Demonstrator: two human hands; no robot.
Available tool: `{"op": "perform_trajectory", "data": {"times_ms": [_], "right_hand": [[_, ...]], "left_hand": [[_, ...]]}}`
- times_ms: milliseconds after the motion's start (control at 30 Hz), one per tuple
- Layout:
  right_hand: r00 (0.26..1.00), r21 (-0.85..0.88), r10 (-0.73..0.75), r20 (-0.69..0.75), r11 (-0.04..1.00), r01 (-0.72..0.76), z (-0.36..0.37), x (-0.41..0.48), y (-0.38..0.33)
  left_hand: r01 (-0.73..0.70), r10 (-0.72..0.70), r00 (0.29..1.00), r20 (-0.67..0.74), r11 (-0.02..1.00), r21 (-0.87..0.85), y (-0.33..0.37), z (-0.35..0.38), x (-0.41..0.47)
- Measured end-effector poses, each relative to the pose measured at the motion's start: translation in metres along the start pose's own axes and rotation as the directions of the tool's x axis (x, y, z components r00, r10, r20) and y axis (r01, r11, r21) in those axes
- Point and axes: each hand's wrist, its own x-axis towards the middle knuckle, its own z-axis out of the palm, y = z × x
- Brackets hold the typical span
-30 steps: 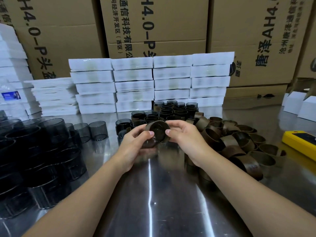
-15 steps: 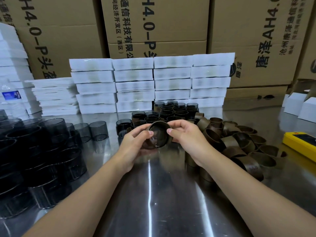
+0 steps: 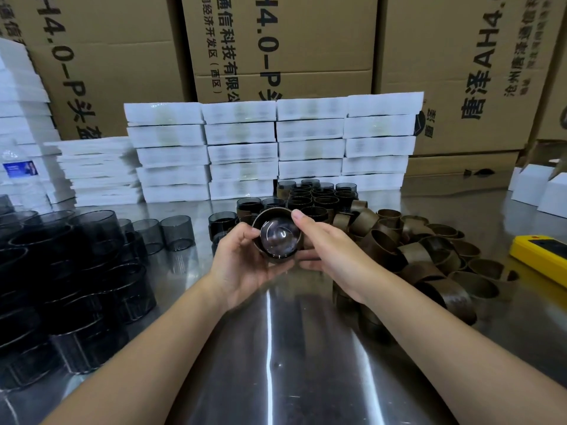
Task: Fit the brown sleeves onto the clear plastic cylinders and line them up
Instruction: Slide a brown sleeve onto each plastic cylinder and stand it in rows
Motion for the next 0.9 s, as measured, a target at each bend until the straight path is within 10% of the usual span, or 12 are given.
{"op": "perform_trajectory", "data": {"times_ms": [900], "right_hand": [[0.999, 0.110, 0.026, -0.031, 0.994, -0.023, 0.013, -0.003, 0.004]], "left_hand": [[0.083, -0.015, 0.960, -0.278, 0.969, 0.234, -0.003, 0.010, 0.000]]}}
